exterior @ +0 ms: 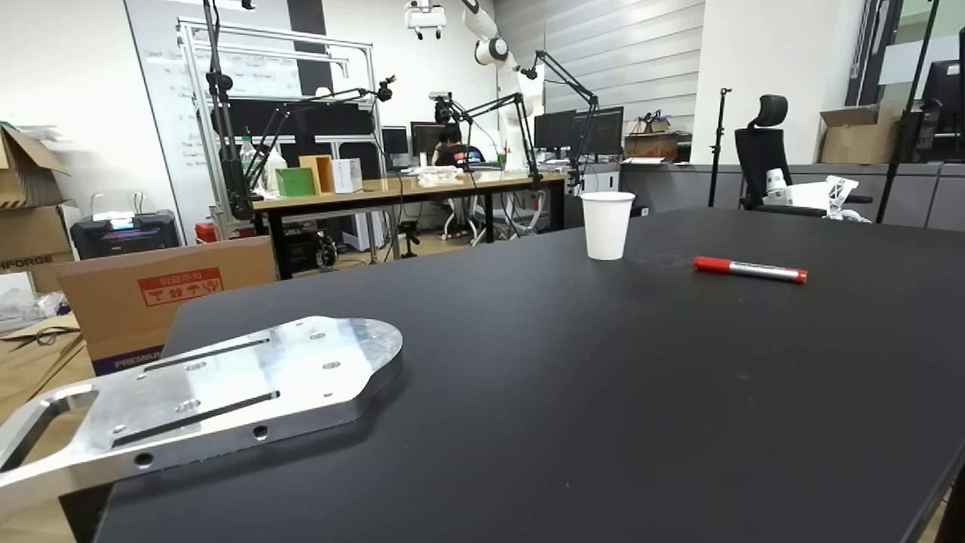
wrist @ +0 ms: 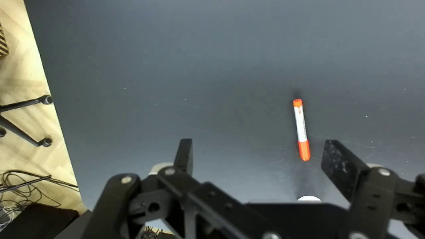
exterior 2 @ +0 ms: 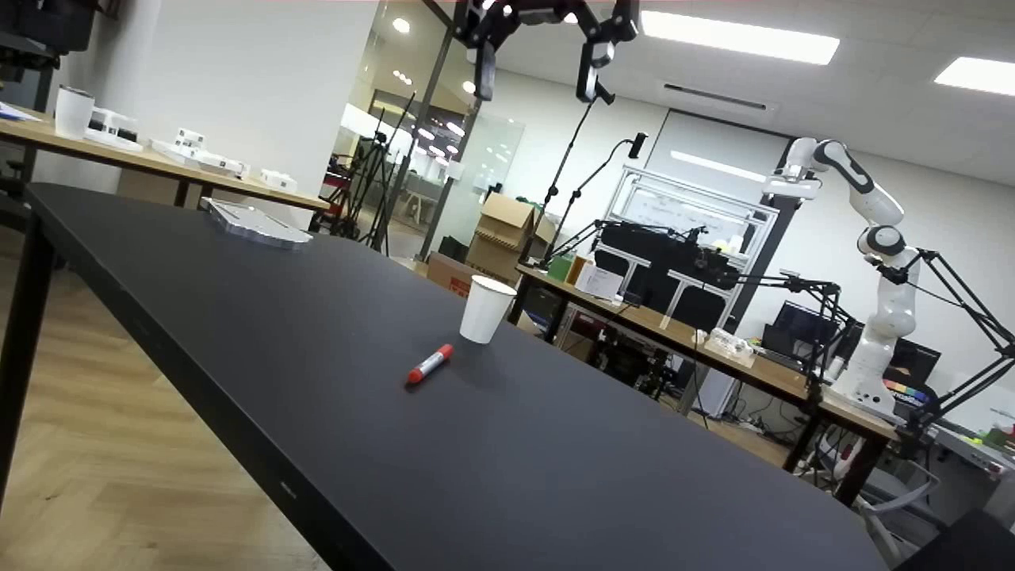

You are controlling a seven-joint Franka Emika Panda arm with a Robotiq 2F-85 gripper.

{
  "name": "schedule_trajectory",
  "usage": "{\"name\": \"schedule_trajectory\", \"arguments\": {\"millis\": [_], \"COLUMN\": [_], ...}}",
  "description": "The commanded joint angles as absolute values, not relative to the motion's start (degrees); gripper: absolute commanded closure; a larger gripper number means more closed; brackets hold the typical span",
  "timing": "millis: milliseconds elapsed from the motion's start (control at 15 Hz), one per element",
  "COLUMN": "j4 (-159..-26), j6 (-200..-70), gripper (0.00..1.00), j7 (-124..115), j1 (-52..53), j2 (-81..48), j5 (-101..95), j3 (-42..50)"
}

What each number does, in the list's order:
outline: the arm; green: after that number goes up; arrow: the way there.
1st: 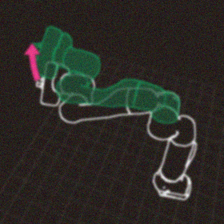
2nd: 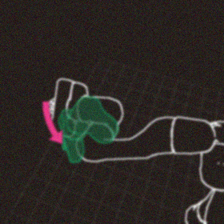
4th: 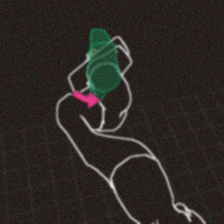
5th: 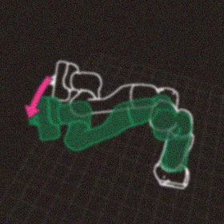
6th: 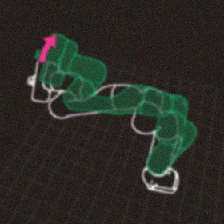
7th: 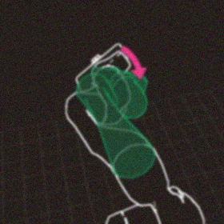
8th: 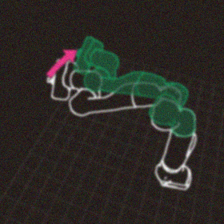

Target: Pick up the pen from the table and put it in the white cup.

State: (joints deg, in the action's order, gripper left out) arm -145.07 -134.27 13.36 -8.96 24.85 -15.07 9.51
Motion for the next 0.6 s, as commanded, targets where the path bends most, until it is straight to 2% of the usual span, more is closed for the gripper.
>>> {"name": "schedule_trajectory", "arguments": {"millis": [0, 200, 533], "j4": [-145.0, -142.7, -137.5], "j6": [-134.1, -134.2, -140.2], "gripper": [0.0, 0.0, 0.0], "j7": [13.4, 16.1, 23.2], "j1": [-9.0, -7.6, -4.9], "j2": [24.9, 21.5, 8.4], "j5": [-15.0, -12.5, -5.7], "j3": [9.4, 10.8, 12.4]}}
